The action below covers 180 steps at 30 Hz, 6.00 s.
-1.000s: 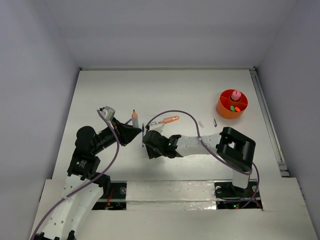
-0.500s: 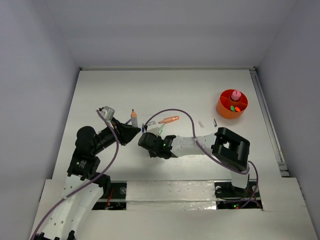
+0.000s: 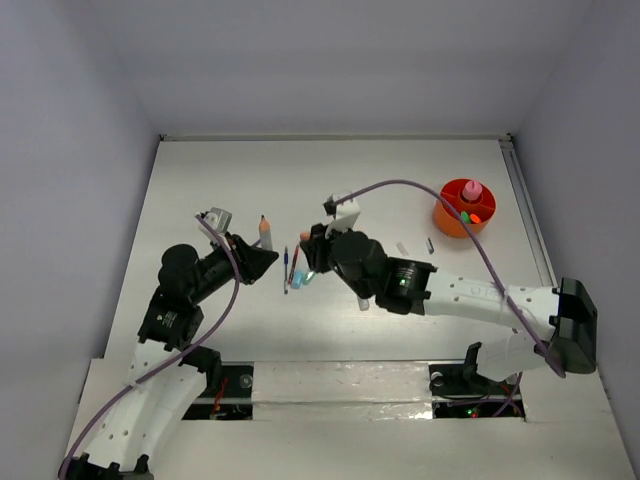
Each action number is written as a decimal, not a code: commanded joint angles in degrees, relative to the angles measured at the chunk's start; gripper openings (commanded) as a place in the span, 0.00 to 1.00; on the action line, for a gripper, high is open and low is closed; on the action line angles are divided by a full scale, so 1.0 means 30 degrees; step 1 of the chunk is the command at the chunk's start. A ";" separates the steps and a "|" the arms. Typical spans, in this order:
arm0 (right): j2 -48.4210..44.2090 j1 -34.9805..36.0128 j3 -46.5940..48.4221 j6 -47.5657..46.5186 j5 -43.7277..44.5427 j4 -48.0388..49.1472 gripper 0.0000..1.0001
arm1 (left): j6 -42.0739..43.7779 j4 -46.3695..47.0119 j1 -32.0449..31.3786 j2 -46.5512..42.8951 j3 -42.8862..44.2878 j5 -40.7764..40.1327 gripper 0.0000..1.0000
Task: Sort the stationery into containers
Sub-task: Close the pen cap on the pen, then place the pen in the storage box.
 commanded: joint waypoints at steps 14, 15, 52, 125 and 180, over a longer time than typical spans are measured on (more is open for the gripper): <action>0.4608 -0.0381 0.7971 -0.5099 -0.1204 0.8273 0.00 | 0.0350 0.0686 0.0115 0.0373 0.0952 0.0395 0.00; 0.4756 -0.0381 0.8292 -0.5012 -0.1321 0.8126 0.00 | 0.0379 0.0716 0.0115 0.0315 0.0952 0.0540 0.00; 0.5168 -0.0908 0.6684 -0.2316 -0.2787 0.6045 0.00 | 0.0262 0.0394 0.0115 -0.0418 0.1039 -0.0747 0.00; -0.0777 0.0854 -0.4451 0.3487 -0.4716 0.7861 0.04 | -0.0382 0.2798 -0.0940 0.3275 0.5291 -0.1011 0.00; -0.3649 -1.2859 -0.1286 -0.1608 -0.7310 0.5346 0.00 | 0.1756 0.0130 -0.1643 0.0842 0.1802 0.2183 0.99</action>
